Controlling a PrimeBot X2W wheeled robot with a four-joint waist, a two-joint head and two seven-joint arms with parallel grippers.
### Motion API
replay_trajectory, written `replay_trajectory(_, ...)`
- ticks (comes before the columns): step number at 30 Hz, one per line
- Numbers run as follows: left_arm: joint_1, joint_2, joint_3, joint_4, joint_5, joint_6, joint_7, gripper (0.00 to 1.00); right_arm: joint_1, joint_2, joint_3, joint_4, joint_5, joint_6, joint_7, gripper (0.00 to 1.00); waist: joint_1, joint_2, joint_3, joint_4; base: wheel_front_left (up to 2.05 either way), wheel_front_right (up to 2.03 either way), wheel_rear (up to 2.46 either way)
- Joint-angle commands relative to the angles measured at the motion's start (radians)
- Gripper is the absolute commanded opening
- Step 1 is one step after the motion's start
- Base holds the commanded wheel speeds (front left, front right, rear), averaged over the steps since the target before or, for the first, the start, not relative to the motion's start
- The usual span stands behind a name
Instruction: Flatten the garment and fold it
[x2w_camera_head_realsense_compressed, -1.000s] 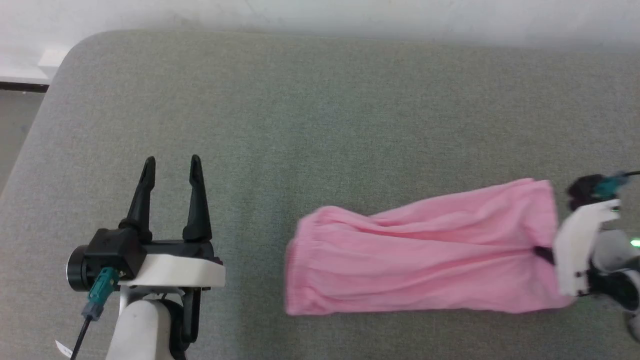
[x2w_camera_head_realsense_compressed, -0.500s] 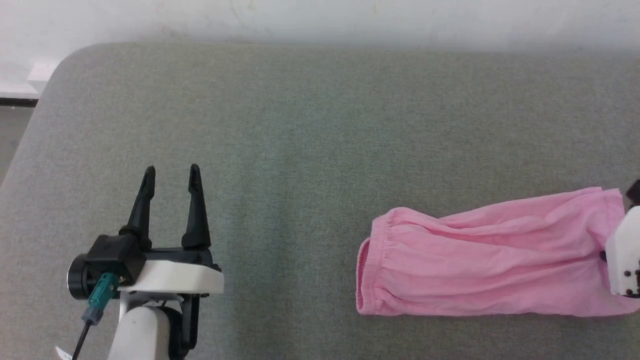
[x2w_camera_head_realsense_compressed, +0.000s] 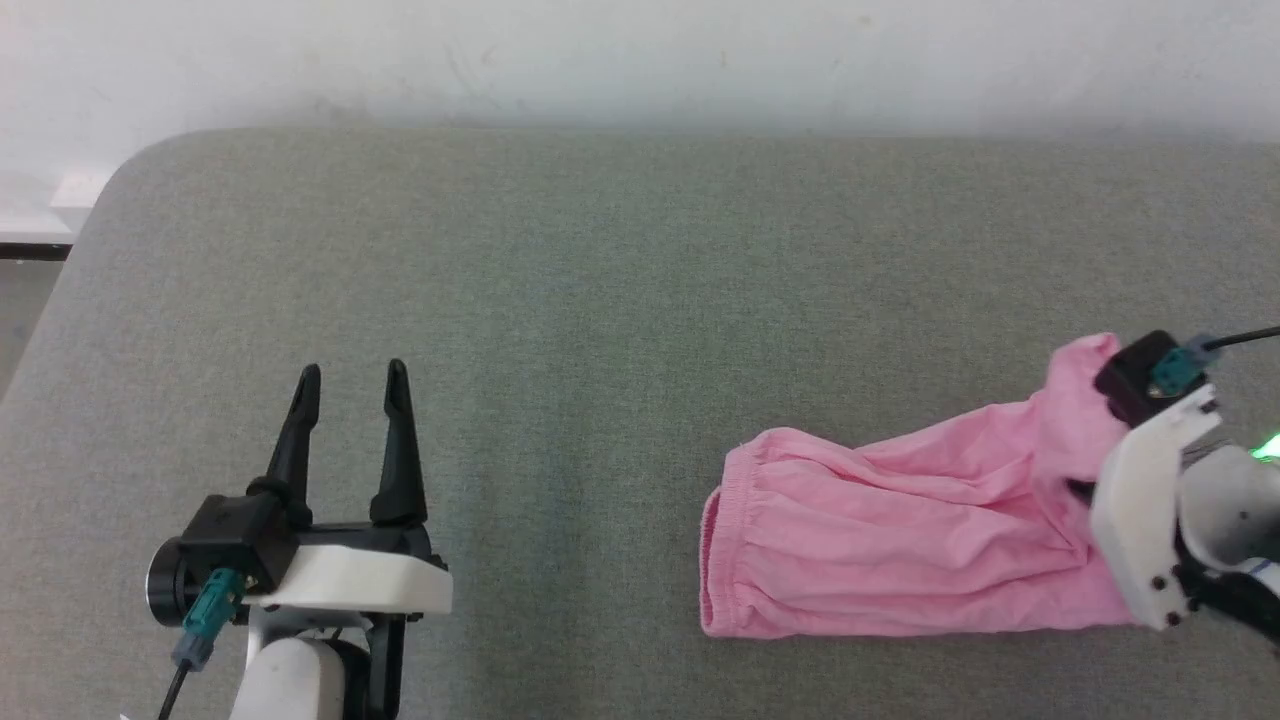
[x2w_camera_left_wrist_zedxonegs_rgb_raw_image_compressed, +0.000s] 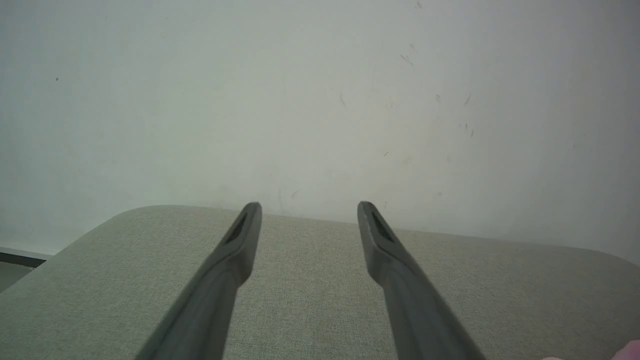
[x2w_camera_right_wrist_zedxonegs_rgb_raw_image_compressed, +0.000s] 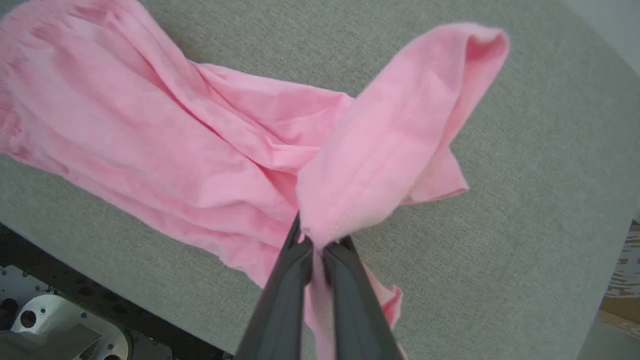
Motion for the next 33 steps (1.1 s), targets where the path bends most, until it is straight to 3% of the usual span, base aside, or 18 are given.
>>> replay_trajectory(1, 0.009, -0.004, -0.002, 0.003, -0.005, -0.006, -0.005, 1.0, 0.006, 0.02, 0.017, -0.036, 0.0, -0.002, 0.009, 0.0, 0.0001, 0.0, -0.001, 0.005, 0.0, 0.0, 0.0)
replay_trajectory(10, 0.01, -0.006, -0.012, 0.007, -0.011, -0.012, -0.005, 1.0, -0.063, 0.149, 0.186, -0.067, -0.013, -0.002, 0.0, 0.0, 0.0001, 0.0, 0.003, 0.044, 0.0, 0.0, 0.0)
replay_trajectory(17, 0.013, -0.006, -0.023, 0.012, -0.024, -0.01, -0.005, 1.0, -0.124, 0.247, 0.276, 0.048, -0.035, -0.002, -0.05, 0.0, 0.0001, 0.0, 0.015, 0.082, 0.0, 0.0, 0.0)
replay_trajectory(27, 0.01, -0.006, -0.028, 0.018, -0.04, -0.004, -0.005, 1.0, -0.14, 0.318, 0.345, 0.224, -0.065, -0.002, -0.125, 0.0, 0.0001, 0.0, 0.029, 0.103, 0.0, 0.0, 0.0)
replay_trajectory(28, 0.01, -0.006, -0.028, 0.018, -0.041, -0.004, -0.005, 1.0, -0.141, 0.324, 0.349, 0.231, -0.066, -0.002, -0.14, 0.2, 0.0001, 0.0, 0.031, 0.103, 0.0, 0.0, 0.0)
replay_trajectory(29, 0.01, -0.006, -0.028, 0.019, -0.043, -0.003, -0.005, 1.0, -0.143, 0.33, 0.352, 0.235, -0.066, -0.002, -0.154, 0.91, 0.0001, 0.0, 0.031, 0.102, 0.0, 0.0, 0.0)
replay_trajectory(30, 0.01, -0.006, -0.027, 0.02, -0.043, -0.003, -0.005, 1.0, -0.147, 0.336, 0.355, 0.235, -0.07, -0.002, -0.172, 1.0, 0.0001, 0.0, 0.031, 0.101, 0.0, 0.0, 0.0)
replay_trajectory(33, 0.011, -0.006, -0.025, 0.024, -0.044, -0.003, -0.005, 1.0, -0.168, 0.353, 0.372, 0.226, -0.082, -0.002, -0.212, 1.0, 0.0001, 0.0, 0.026, 0.093, 0.0, 0.0, 0.0)
